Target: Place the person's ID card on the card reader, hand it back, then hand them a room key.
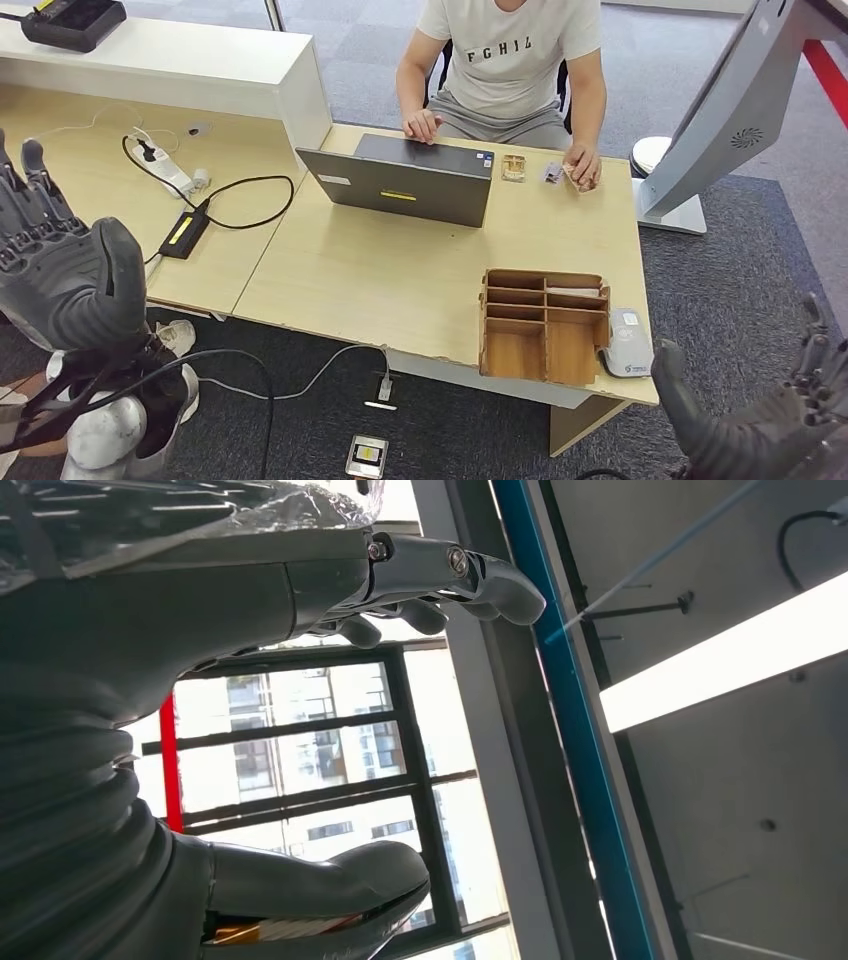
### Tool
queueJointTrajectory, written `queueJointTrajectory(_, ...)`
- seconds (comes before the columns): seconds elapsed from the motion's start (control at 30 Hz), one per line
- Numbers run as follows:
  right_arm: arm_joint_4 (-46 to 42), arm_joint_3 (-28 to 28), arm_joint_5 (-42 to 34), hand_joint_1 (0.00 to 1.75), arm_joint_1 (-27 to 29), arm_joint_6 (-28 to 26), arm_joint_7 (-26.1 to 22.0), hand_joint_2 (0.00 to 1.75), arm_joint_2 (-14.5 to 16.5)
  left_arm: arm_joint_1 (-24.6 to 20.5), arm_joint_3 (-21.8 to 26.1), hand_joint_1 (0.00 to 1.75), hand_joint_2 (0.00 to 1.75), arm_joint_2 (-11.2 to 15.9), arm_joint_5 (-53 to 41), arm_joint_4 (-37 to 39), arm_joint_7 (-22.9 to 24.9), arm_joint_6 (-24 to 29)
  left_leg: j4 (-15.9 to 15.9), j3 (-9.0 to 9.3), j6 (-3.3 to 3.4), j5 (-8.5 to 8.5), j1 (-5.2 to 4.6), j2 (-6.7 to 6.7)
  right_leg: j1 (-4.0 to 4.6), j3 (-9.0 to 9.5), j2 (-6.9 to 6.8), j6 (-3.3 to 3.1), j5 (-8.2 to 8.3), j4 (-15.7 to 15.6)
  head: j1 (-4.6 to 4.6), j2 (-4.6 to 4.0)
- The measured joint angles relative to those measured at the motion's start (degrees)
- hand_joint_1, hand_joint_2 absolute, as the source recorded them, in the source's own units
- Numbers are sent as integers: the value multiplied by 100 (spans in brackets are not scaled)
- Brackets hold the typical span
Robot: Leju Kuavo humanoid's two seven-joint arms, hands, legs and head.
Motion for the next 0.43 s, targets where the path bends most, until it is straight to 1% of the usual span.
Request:
queueJointTrajectory(0.2,-124,-66,-83,0,32,3,-129,175,137,-1,-24,0,175,106,-108,-151,150,101,0,0,0,0,0,0,0,-1,0,0,0,0,0,0)
queueJointTrajectory(0.3,-167,-117,-63,0,33,3,-178,175,197,-42,-33,0,175,142,-70,-166,158,49,0,1,0,0,0,0,0,-1,0,0,0,0,-1,0)
queueJointTrajectory(0.43,-244,-205,-67,0,34,3,-118,175,244,-136,-45,0,175,148,0,-164,105,-71,0,1,0,0,0,1,0,0,0,0,0,0,0,0)
